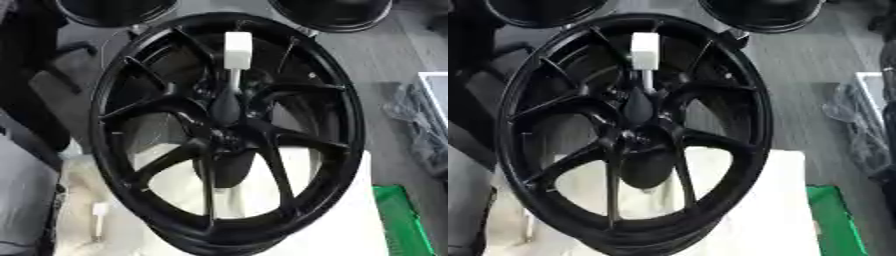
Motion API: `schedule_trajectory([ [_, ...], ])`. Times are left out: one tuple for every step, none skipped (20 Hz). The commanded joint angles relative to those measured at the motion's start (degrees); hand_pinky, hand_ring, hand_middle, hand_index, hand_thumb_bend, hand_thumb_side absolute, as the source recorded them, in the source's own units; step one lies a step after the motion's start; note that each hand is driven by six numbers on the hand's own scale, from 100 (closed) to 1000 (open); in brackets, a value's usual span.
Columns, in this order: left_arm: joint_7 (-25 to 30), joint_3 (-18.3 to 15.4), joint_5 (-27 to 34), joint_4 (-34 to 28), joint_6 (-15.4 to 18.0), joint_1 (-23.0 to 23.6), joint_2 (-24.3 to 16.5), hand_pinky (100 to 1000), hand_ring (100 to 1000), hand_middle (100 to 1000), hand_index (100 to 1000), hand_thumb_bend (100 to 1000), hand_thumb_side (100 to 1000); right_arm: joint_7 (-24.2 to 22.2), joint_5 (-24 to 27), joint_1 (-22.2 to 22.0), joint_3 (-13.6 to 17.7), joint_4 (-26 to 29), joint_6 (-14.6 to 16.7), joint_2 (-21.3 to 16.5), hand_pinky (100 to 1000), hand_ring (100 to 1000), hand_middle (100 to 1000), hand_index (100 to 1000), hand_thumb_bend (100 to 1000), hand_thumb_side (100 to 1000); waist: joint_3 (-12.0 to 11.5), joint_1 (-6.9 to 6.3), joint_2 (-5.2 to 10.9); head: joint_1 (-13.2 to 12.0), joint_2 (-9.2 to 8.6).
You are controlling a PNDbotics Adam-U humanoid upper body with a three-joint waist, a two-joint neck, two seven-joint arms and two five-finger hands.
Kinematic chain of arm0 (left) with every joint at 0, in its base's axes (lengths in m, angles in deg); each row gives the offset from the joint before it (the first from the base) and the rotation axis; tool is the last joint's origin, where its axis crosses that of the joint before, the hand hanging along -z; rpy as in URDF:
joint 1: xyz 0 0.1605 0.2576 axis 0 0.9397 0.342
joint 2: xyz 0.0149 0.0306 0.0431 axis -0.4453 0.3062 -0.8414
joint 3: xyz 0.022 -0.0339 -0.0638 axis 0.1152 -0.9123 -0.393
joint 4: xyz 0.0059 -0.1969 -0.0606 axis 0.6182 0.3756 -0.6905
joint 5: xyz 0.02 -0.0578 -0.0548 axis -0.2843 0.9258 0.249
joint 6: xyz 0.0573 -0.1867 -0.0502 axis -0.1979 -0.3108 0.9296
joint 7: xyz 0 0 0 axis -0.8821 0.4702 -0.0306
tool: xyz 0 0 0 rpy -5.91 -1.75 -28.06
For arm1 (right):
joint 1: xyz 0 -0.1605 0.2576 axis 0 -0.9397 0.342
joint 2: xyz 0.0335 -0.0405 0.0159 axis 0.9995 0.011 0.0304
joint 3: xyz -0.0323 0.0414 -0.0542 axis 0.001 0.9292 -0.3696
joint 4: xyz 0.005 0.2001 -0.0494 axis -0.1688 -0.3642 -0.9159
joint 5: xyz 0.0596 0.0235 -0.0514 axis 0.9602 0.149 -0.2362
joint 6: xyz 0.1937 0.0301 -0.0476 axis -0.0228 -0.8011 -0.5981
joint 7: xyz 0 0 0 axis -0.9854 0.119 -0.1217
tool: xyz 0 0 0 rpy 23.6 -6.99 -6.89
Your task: Pull the pin out of the wheel hub.
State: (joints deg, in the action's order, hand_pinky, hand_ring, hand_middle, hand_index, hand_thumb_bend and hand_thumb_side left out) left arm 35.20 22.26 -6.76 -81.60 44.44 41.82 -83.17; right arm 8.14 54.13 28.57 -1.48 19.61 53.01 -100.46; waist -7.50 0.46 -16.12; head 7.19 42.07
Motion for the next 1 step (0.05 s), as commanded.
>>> schedule_trajectory([
  [0.0, 0.1, 0.2, -1.2, 0.1, -0.9, -0.5, 682, 718, 737, 756, 385, 696, -0.5, -1.1, 1.3, -0.1, -0.3, -0.7, 0.6, 814, 774, 772, 810, 308, 304, -0.2, -0.3, 0.62, 0.3, -0.88],
])
